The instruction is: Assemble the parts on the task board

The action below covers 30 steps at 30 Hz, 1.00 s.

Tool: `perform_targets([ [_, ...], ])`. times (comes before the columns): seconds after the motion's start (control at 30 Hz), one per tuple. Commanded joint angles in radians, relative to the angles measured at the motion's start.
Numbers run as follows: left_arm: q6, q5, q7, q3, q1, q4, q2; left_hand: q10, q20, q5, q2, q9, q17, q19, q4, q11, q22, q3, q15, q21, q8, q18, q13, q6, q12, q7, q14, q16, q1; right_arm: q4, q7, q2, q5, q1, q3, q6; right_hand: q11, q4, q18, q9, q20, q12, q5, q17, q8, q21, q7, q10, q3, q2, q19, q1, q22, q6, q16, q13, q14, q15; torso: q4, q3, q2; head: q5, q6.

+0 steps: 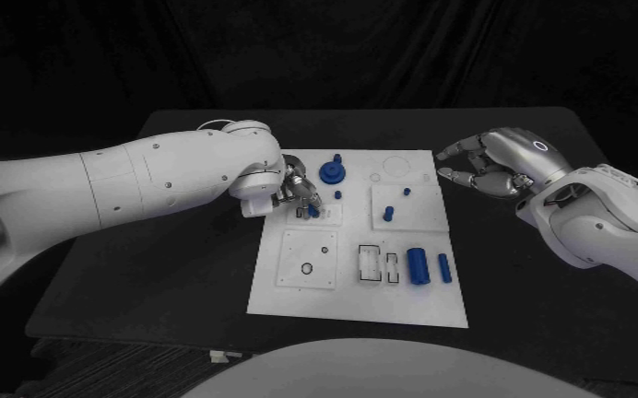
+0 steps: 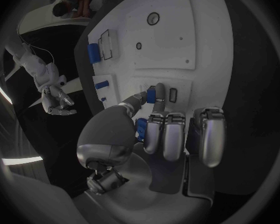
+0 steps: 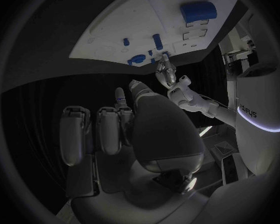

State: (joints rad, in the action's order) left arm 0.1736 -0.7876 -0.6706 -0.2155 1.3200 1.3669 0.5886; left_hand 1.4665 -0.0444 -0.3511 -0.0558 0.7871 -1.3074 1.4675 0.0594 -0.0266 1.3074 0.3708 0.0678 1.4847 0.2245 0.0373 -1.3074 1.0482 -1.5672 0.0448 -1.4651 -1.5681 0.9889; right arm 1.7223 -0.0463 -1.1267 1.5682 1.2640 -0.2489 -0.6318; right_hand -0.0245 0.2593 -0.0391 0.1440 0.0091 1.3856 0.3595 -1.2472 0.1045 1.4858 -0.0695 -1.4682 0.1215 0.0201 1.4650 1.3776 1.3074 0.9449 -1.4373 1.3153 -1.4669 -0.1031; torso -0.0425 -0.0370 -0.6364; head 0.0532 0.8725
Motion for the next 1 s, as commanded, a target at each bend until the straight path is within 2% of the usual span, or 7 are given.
perform_targets([
  [0.03, -0.005, 0.008, 0.012, 0.001, -0.003, 0.001, -0.001, 0.104, -0.001, 0.005, -0.003, 0.001, -0.263, 0.004, 0.001, 0.005, 0.169, 0.006, 0.000, -0.005, -0.003, -0.002, -0.263, -0.006, -0.004, 0.002, -0.106, -0.003, -0.005, 0.002, -0.018, -0.002, 0.003, -0.002, 0.001, 0.008, 0.008, 0.000, 0.017, -0.001, 0.008, -0.005, 0.005, 0.000, -0.006, -0.003, -0.003, -0.038, 0.007, -0.002, 0.061, 0.012, 0.234, 0.007, 0.001, -0.020, -0.053, 0.007, -0.0002, 0.0003, 0.000, 0.000, 0.000],
  [0.6, 0.017, 0.008, 0.005, 0.001, -0.005, 0.004, 0.003, 0.104, -0.001, 0.013, -0.002, 0.003, -0.263, 0.001, 0.003, 0.005, 0.166, 0.008, -0.001, -0.009, -0.005, -0.001, -0.263, -0.006, -0.004, 0.002, -0.106, -0.003, -0.003, -0.001, -0.022, 0.000, 0.003, -0.003, 0.001, 0.013, 0.008, -0.002, 0.016, -0.001, 0.009, -0.006, 0.006, 0.002, -0.005, -0.004, -0.003, -0.038, 0.008, -0.001, 0.060, 0.014, 0.233, 0.010, 0.001, -0.021, -0.053, 0.007, 0.0008, 0.0005, 0.001, 0.004, 0.000],
  [1.0, 0.031, 0.008, 0.002, 0.001, -0.007, -0.002, -0.001, 0.104, -0.002, 0.018, -0.002, 0.004, -0.263, -0.005, 0.006, 0.005, 0.161, 0.012, -0.001, -0.014, -0.007, 0.001, -0.263, -0.009, -0.004, 0.002, -0.106, -0.003, 0.000, -0.002, -0.022, 0.002, 0.003, -0.004, 0.001, 0.015, 0.008, -0.004, 0.016, -0.002, 0.009, -0.006, 0.008, 0.003, -0.006, -0.005, -0.003, -0.037, 0.010, 0.000, 0.060, 0.017, 0.233, 0.010, 0.002, -0.021, -0.052, 0.008, 0.0008, 0.0004, 0.000, 0.002, 0.000],
])
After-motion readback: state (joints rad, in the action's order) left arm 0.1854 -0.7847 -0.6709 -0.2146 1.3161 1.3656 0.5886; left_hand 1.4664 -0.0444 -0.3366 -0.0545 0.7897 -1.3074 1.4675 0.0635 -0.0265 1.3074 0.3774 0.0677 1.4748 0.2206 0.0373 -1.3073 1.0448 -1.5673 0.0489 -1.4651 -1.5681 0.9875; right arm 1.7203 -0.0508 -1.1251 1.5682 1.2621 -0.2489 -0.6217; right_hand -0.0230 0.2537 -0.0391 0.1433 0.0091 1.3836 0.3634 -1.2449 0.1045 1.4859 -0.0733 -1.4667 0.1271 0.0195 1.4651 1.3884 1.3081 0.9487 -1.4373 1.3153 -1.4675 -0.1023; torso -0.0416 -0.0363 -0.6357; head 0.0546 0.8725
